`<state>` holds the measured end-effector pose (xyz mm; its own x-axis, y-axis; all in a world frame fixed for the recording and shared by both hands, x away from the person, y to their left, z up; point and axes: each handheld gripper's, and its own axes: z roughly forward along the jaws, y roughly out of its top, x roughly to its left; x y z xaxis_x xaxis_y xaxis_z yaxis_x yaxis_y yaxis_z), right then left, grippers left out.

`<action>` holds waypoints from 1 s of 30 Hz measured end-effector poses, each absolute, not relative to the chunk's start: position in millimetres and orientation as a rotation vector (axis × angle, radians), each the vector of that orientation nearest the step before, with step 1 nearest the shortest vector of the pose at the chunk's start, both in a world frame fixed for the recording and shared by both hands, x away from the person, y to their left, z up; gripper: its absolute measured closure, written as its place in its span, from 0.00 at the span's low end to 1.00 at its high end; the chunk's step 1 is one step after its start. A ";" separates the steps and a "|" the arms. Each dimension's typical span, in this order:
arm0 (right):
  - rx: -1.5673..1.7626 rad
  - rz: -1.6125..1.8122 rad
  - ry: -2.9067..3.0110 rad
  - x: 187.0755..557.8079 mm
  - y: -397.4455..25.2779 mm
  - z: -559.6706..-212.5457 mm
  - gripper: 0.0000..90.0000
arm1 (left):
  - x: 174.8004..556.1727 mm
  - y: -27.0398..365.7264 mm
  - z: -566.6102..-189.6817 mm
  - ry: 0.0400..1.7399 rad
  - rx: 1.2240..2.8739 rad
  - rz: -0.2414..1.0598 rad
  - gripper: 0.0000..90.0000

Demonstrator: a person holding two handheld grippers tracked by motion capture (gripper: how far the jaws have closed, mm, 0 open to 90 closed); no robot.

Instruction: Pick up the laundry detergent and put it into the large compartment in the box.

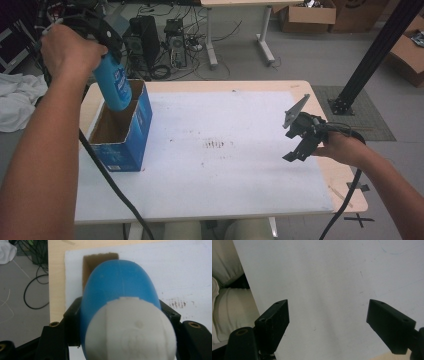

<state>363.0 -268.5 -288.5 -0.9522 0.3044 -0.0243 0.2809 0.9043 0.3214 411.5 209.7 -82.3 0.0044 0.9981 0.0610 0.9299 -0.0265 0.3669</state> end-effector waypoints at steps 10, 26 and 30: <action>0.469 0.480 2.990 362.0 -270.7 -287.8 0.20 | 407.9 226.2 -110.2 2.064 2.037 0.435 0.42; 0.464 0.483 2.986 361.5 -268.8 -287.3 0.20 | 405.5 234.6 -163.3 2.085 2.077 0.374 0.42; 0.470 0.488 2.982 361.2 -270.4 -287.0 0.20 | 406.3 236.8 -179.7 2.086 2.083 0.365 0.42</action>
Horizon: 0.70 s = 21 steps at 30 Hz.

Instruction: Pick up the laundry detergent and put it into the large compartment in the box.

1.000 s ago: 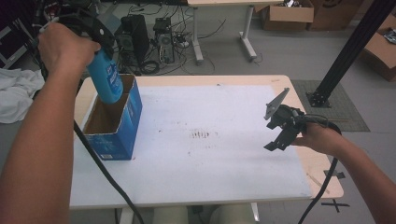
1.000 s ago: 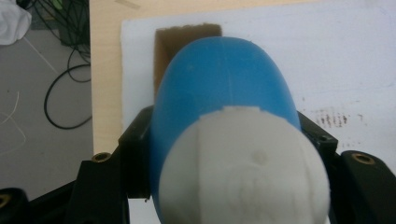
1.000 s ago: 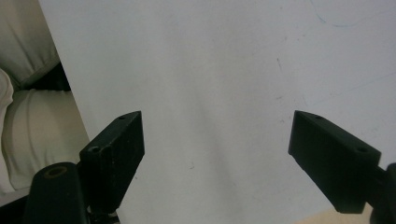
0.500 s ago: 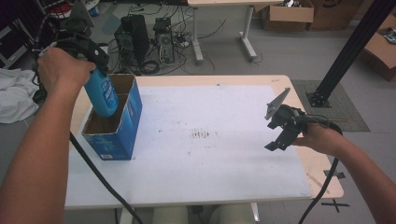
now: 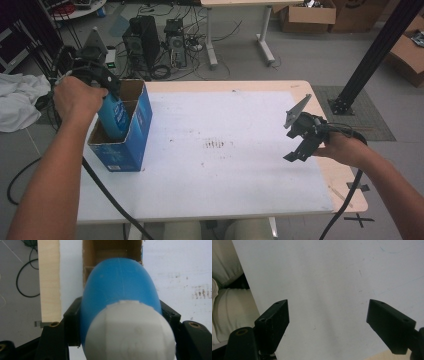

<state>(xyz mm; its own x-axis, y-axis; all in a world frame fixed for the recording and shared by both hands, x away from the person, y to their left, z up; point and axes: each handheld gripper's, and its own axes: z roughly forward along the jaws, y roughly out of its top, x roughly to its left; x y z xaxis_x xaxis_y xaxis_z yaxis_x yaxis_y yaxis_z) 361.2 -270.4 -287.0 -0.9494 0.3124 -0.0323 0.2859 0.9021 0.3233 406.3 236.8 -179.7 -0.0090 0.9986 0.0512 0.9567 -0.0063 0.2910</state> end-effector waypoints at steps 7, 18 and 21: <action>0.478 0.474 2.987 360.8 -270.7 -288.2 0.20 | 407.2 240.1 -210.0 2.082 2.101 0.360 0.42; 0.485 0.464 2.992 361.7 -268.7 -290.3 0.20 | 410.4 239.9 -249.8 2.073 2.136 0.346 0.42; 0.486 0.464 2.994 362.0 -268.5 -290.8 0.20 | 411.2 239.8 -255.7 2.076 2.137 0.336 0.42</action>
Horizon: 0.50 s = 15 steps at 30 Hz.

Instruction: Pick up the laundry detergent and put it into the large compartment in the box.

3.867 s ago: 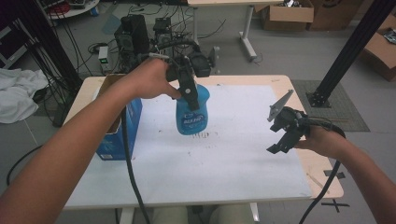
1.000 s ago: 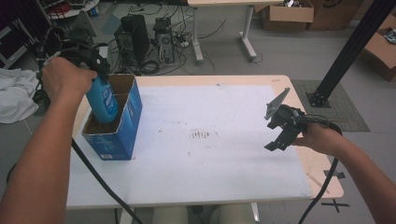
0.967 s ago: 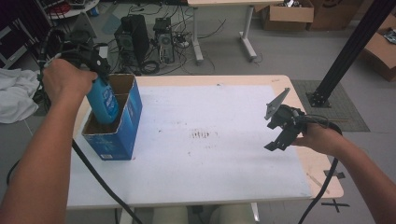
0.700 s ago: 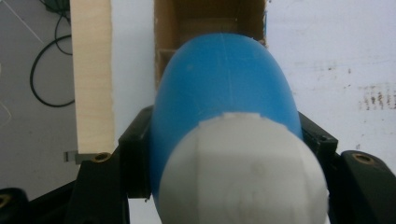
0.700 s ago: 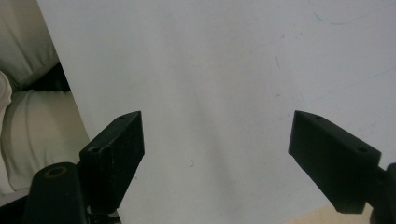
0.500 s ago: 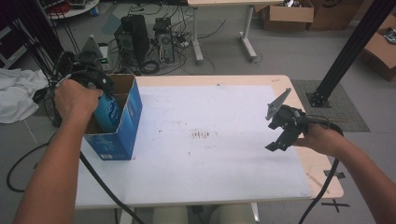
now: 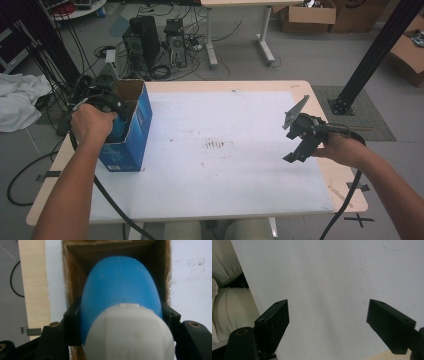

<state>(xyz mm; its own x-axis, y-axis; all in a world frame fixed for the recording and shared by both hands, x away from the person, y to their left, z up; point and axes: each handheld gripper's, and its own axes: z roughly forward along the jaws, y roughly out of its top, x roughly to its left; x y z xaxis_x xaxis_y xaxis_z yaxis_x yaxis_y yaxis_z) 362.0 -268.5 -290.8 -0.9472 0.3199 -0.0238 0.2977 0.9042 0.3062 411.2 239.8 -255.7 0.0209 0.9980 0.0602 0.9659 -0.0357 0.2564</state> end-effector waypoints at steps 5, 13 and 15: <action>0.488 0.463 2.992 363.0 -268.5 -290.9 0.20 | 412.9 240.8 -270.4 2.076 2.153 0.312 0.42; 0.492 0.454 2.998 364.2 -267.2 -292.1 0.20 | 414.3 242.0 -281.7 2.074 2.190 0.290 0.42; 0.493 0.454 2.999 364.5 -267.1 -292.5 0.20 | 414.9 242.0 -283.5 2.071 2.193 0.290 0.42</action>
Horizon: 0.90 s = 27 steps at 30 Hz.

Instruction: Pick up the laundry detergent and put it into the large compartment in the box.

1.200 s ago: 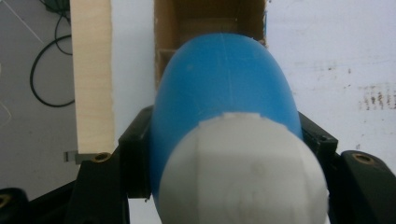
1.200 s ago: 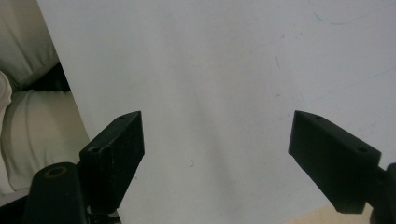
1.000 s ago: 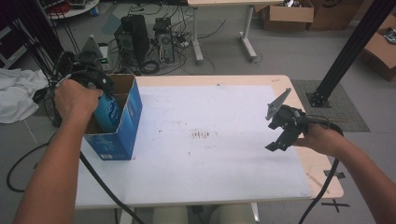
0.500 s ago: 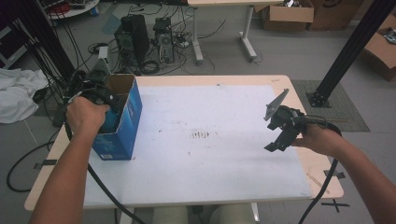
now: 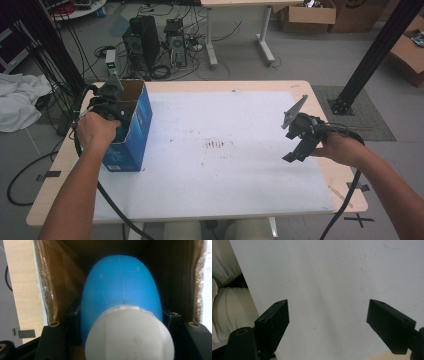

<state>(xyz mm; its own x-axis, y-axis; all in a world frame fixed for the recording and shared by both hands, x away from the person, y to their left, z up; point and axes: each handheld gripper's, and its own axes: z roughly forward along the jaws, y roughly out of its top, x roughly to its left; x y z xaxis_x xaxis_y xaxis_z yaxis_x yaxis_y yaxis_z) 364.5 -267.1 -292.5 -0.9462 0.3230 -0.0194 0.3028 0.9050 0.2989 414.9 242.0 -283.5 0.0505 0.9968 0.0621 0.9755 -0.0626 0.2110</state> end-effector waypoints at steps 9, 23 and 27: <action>0.493 0.457 3.000 364.8 -266.3 -294.0 0.20 | 415.0 243.2 -284.3 2.065 2.204 0.277 0.42; 0.497 0.454 3.003 364.2 -265.8 -294.8 0.20 | 414.1 247.6 -285.3 2.059 2.190 0.263 0.41; 0.496 0.452 3.004 364.4 -265.3 -294.8 0.20 | 414.4 248.2 -286.2 2.051 2.195 0.250 0.41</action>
